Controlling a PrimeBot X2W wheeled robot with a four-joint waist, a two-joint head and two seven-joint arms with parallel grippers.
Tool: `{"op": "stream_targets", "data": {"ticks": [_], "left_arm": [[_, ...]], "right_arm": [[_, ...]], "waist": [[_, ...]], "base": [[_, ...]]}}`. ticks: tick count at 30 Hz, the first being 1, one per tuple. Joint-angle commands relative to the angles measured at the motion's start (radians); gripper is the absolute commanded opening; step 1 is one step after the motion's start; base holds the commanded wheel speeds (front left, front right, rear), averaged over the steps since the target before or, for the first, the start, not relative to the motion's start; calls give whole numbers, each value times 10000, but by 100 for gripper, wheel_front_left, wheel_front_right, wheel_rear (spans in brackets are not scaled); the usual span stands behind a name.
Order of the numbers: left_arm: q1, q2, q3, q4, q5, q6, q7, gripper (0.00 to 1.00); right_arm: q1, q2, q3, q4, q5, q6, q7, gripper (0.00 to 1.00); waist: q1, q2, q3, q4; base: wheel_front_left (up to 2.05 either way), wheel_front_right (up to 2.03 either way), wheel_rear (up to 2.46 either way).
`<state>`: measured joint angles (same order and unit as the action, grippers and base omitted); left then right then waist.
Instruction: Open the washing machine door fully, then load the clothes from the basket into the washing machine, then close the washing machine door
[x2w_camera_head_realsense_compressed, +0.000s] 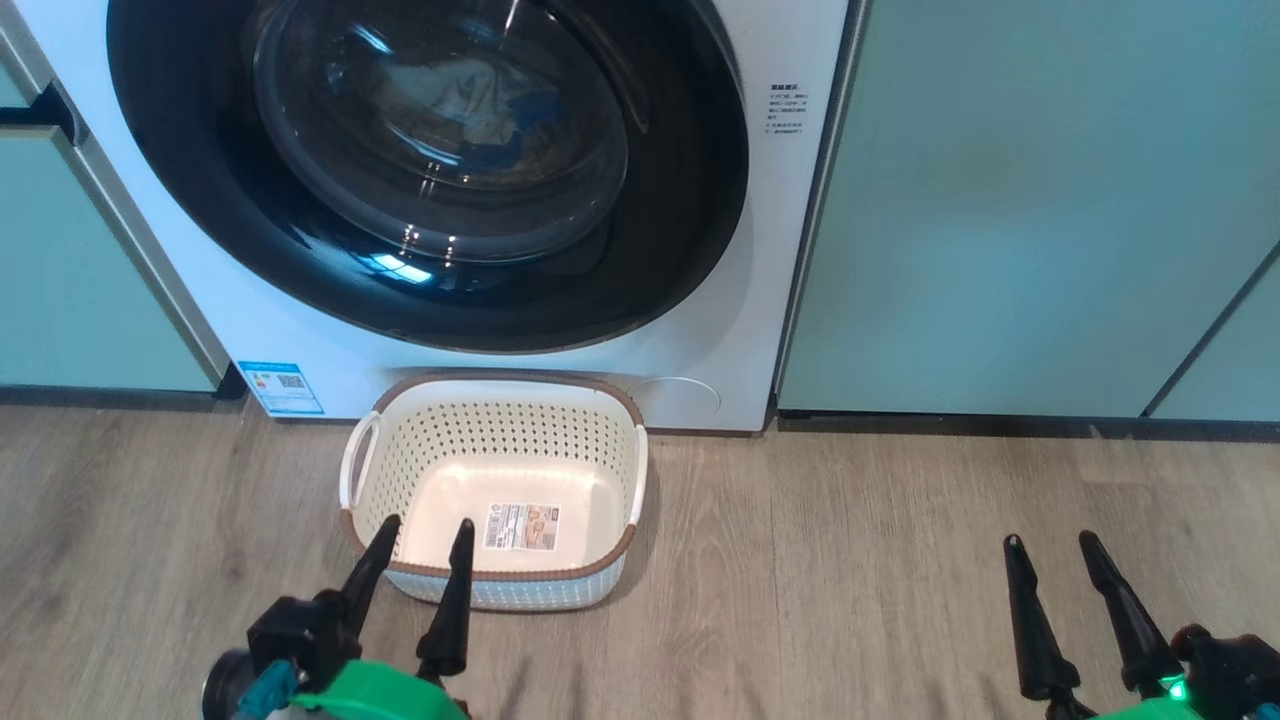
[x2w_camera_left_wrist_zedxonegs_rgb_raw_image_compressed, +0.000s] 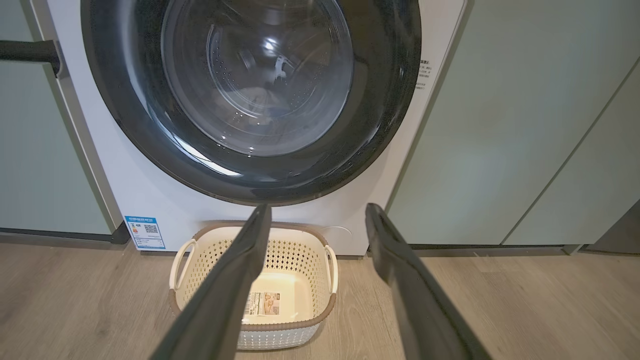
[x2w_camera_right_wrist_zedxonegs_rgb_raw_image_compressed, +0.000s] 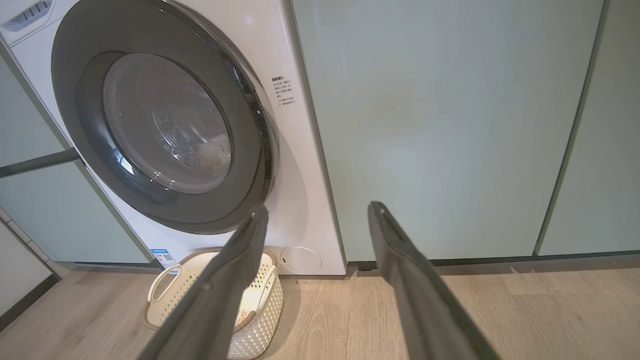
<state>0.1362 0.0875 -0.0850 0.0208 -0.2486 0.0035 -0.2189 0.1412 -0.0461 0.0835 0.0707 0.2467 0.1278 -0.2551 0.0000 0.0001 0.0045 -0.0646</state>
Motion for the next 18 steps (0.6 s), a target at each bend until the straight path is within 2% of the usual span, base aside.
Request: {"op": "stream_targets", "data": {"ticks": [1, 2, 18], "left_arm": [[-433, 175, 317, -263, 8, 96, -89, 100], [-1, 34, -2, 19, 23, 44, -13, 0], [-257, -38, 196, 497, -1527, -81, 363, 0]], "right_arm": [[-250, -41, 233, -300, 70, 29, -67, 100], [0, 0, 12, 6, 0, 0, 0, 0], [-255, -109, -23, 392, 1656, 3, 297, 0]], "waist": [[0, -1, -10, 0], [0, -1, -9, 1], [0, -1, -11, 74]], "base": [[0, 0, 0], [0, 0, 0], [0, 0, 0]]}}
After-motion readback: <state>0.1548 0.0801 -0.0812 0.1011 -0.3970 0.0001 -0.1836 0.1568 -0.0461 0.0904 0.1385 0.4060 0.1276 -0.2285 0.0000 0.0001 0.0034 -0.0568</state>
